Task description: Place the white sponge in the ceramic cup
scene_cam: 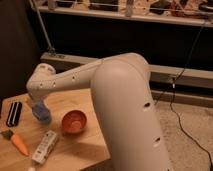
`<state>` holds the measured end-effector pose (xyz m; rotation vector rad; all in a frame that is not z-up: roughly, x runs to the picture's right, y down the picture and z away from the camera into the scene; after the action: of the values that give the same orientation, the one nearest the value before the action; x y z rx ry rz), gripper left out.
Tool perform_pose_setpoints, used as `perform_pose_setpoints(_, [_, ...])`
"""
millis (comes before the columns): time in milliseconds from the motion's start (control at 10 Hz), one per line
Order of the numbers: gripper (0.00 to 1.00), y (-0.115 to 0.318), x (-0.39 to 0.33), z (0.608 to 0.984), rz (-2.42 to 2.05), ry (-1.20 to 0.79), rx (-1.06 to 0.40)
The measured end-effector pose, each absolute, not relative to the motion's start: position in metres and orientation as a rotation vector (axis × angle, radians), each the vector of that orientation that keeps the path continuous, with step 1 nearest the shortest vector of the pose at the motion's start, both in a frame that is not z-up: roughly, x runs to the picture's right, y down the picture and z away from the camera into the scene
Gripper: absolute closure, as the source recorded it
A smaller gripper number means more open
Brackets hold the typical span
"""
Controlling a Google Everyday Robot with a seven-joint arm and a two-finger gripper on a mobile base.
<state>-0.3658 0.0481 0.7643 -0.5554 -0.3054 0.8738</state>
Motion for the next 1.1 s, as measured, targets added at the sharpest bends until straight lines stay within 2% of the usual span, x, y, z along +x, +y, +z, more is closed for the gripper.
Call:
perform_pose_setpoints(400, [1.0,0.059,-0.368,0.776,0.843,-0.276,-0.535])
perform_pose_setpoints(700, [1.0,0.067,-0.361,0.784,0.795,-0.171,-0.499])
perform_pose_setpoints(1100, [1.0,0.064,-0.364,0.771,0.744,-0.067,-0.448])
